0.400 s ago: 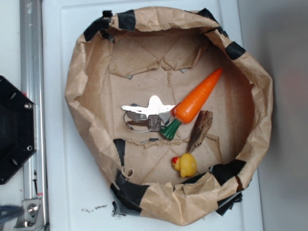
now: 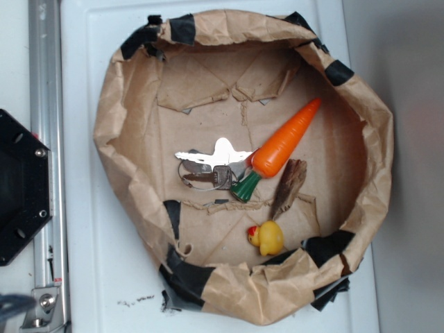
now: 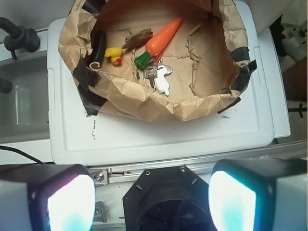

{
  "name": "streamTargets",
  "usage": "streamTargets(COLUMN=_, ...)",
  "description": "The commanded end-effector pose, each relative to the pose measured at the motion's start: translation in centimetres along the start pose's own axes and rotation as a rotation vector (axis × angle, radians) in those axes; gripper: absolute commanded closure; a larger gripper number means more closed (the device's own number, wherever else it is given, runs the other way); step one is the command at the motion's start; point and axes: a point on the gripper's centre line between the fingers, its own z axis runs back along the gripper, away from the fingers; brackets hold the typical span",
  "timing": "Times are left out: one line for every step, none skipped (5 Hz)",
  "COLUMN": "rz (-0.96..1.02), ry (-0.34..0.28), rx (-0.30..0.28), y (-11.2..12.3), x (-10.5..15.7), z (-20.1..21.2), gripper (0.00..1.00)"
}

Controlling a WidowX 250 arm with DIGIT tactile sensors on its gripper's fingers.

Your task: Grab the carrot.

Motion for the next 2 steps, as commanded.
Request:
streamTargets(rz=0.318, ry=-0.141, rx=0.020, y=1.0, x=7.9, z=-5.9, gripper=0.00)
streamTargets(rz=0.426, ry=-0.178, rx=0.040, y=1.0, x=10.6, z=-9.8, gripper=0.00)
